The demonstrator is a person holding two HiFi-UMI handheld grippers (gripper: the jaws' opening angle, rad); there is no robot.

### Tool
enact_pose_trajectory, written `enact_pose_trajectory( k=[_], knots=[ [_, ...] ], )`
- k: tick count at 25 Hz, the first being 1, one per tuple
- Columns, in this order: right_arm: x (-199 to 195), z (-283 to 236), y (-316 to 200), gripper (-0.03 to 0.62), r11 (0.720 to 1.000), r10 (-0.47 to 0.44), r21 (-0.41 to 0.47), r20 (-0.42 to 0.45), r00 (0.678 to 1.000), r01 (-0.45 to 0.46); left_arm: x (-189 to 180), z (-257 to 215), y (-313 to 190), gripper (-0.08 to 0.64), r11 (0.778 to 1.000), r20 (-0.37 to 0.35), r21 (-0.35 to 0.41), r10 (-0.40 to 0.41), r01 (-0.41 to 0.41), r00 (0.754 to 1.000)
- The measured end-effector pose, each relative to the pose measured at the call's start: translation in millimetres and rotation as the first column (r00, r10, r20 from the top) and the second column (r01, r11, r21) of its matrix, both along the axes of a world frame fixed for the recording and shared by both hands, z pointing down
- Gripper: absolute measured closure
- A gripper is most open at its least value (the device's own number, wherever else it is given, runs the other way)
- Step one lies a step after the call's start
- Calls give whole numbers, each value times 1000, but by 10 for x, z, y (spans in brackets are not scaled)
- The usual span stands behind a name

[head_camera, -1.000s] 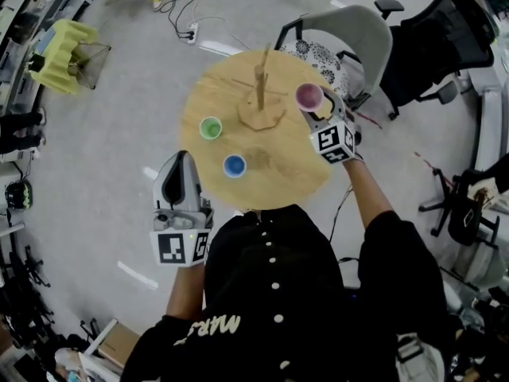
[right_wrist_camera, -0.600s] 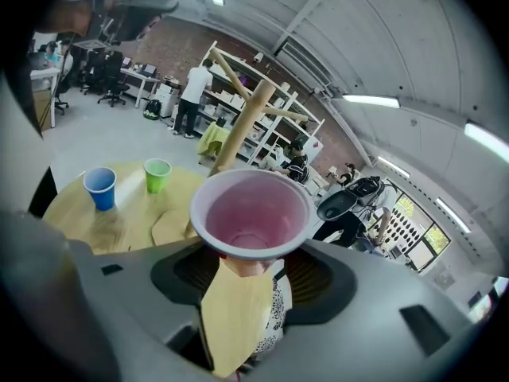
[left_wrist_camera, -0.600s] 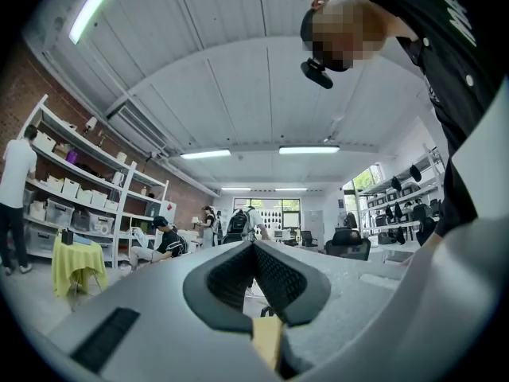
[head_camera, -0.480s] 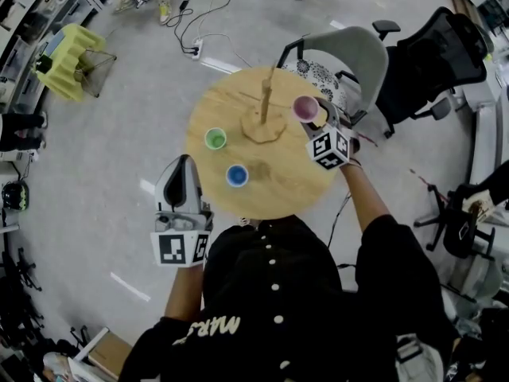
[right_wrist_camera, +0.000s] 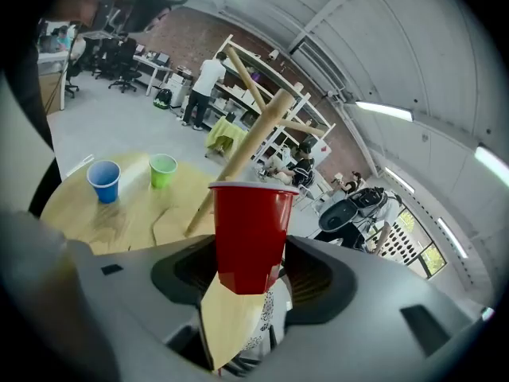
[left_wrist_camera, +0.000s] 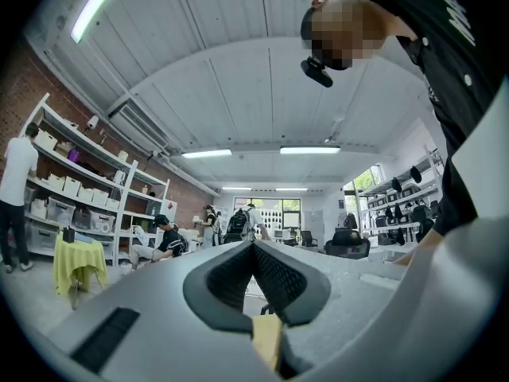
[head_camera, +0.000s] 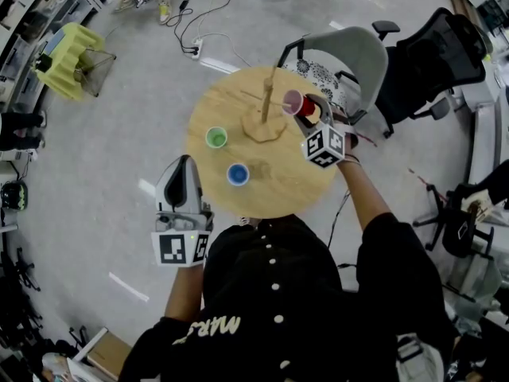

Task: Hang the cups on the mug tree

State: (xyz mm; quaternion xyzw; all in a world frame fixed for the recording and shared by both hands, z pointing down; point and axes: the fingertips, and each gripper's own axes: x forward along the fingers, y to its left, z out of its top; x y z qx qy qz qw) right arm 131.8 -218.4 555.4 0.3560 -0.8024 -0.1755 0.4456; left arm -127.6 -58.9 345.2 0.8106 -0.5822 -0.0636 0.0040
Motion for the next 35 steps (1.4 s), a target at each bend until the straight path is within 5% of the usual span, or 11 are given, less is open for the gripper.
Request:
enact_pose_trajectory(
  k=[15, 23, 35],
  knots=[
    [-425, 111, 68, 331, 981, -176, 39, -208, 962, 188, -216, 70, 116, 566, 999, -12, -13, -47, 47, 999],
    [-486, 99, 134, 330, 934, -262, 132, -377, 888, 332, -230, 130, 170, 566, 998, -13, -27, -62, 61, 998],
    [-668, 88, 297, 298, 917, -313, 140, -333, 890, 374, -224, 147, 204, 566, 998, -12, -33, -62, 62, 998]
  ],
)
